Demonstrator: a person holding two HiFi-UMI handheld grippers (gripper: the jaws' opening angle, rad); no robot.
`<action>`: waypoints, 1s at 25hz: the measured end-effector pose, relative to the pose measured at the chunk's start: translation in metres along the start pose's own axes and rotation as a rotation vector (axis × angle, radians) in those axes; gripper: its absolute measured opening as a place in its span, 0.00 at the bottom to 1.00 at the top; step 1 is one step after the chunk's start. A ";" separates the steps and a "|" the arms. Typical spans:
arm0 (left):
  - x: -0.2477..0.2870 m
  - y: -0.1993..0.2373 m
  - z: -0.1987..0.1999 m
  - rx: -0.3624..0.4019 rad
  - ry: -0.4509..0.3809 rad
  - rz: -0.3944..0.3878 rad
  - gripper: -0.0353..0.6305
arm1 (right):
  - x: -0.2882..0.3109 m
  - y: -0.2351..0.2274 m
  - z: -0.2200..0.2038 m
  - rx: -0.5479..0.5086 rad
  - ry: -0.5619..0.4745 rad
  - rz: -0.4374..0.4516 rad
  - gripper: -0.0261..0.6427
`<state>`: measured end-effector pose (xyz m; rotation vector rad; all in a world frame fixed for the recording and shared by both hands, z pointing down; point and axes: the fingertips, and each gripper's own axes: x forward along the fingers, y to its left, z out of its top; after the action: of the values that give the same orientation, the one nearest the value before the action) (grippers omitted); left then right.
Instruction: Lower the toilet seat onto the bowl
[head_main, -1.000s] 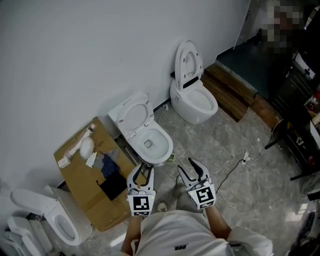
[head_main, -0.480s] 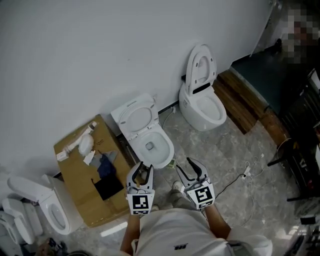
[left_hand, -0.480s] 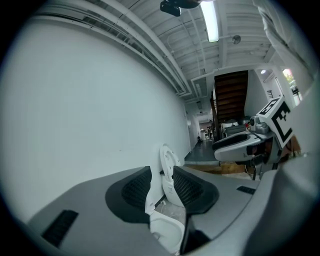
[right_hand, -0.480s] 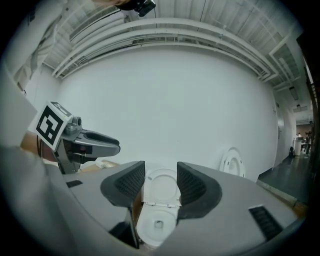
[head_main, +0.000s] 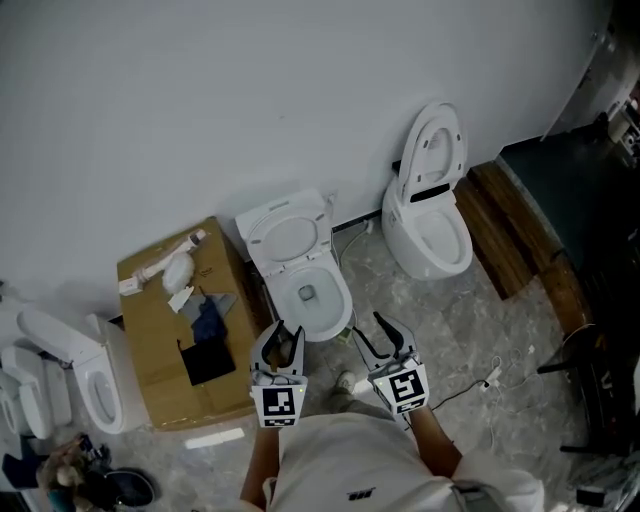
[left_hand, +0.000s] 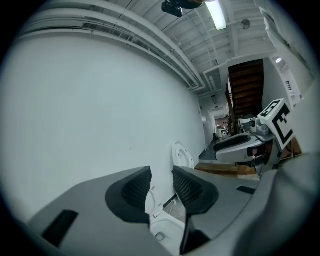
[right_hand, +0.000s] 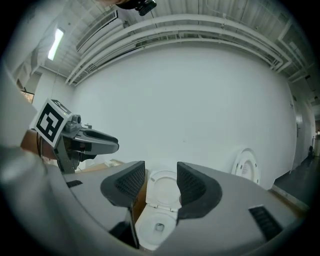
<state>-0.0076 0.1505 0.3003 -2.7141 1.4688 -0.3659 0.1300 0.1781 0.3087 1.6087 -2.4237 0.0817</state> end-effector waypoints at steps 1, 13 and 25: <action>0.002 -0.002 0.001 0.003 0.006 0.010 0.28 | 0.000 -0.005 0.000 0.000 0.004 0.009 0.34; 0.028 -0.008 0.005 0.007 0.030 0.085 0.28 | 0.026 -0.036 -0.007 0.006 -0.005 0.085 0.34; 0.067 0.016 -0.005 -0.015 0.043 0.130 0.28 | 0.073 -0.053 -0.006 -0.011 0.024 0.127 0.34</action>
<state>0.0134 0.0863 0.3156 -2.6201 1.6547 -0.4109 0.1520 0.0924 0.3263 1.4394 -2.5010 0.1081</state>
